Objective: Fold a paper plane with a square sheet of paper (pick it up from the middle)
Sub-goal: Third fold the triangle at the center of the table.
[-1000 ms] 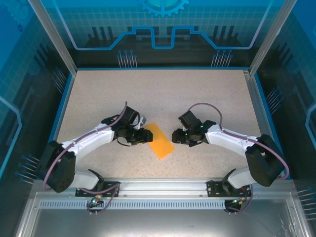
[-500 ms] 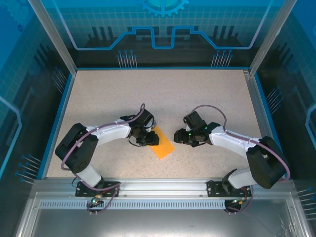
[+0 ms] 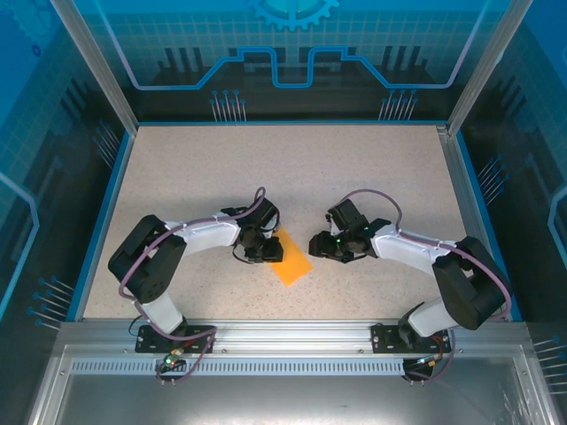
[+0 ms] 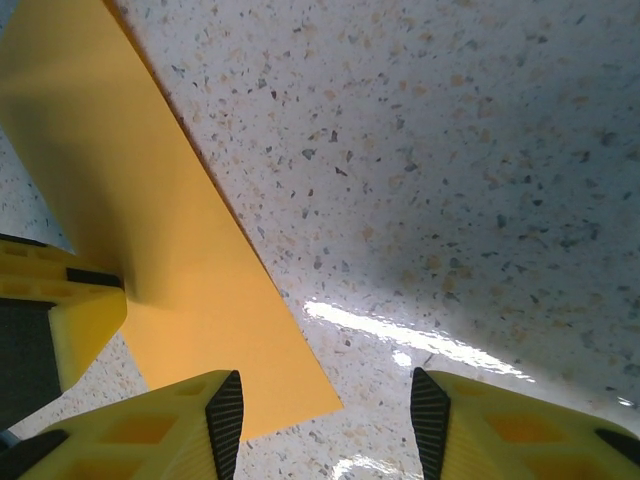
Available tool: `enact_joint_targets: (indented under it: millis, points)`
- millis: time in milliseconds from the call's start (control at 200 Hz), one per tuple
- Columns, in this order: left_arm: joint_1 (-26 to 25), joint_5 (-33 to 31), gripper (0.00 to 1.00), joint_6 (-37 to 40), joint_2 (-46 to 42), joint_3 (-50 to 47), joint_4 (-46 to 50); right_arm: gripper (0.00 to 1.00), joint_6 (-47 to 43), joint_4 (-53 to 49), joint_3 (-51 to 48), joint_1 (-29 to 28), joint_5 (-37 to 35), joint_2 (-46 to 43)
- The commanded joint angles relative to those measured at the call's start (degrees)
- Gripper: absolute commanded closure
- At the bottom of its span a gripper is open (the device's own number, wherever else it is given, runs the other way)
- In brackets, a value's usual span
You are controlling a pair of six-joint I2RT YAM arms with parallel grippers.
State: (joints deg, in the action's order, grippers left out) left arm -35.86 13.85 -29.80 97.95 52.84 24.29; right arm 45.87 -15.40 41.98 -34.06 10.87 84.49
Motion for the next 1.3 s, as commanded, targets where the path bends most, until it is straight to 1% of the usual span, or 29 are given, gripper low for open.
enact_joint_targets:
  millis: [0, 230, 245, 300, 540, 725, 965, 1180, 1296]
  points:
    - [-0.38, -1.83, 0.78, 1.72, 1.7, -1.66, 1.43, 0.49, -0.44, 1.42, 1.62, 0.24, 2.11, 1.33]
    - [-0.44, -1.89, 0.81, 1.8, 1.97, -2.54, 1.02, 0.49, 0.56, 3.39, 2.44, -1.25, 3.36, 4.39]
    - [-0.44, -1.92, 0.83, 1.85, 1.98, -2.57, 0.95, 0.49, 0.65, 3.5, 2.54, -1.41, 3.44, 4.61]
    - [-0.4, -2.14, 0.84, 2.01, 1.99, -2.83, 0.96, 0.48, 0.88, 3.55, 3.1, -1.85, 3.39, 5.59]
    - [-0.38, -2.16, 0.85, 1.5, 1.98, -4.74, -0.41, 0.48, 1.18, 4.0, 6.07, -3.77, 3.3, 9.23]
    - [-0.38, -1.86, 0.85, 1.28, 1.63, -5.8, -1.09, 0.48, 0.97, 2.08, 8.07, -5.94, 1.42, 11.28]
    - [-0.3, -1.71, 0.86, 1.59, 1.23, -6.7, -1.53, 0.48, -0.84, -3.77, 12.38, -8.94, -4.13, 13.06]
    - [0.27, -1.23, 0.86, 1.9, 0.26, -6.8, -1.61, 0.48, -1.16, -5.39, 12.95, -10.63, -7.09, 14.47]
    - [0.58, -0.51, 0.86, 2.02, -0.35, -7.17, -2.18, 0.48, -1.06, -5.52, 12.7, -11.14, -7.53, 14.7]
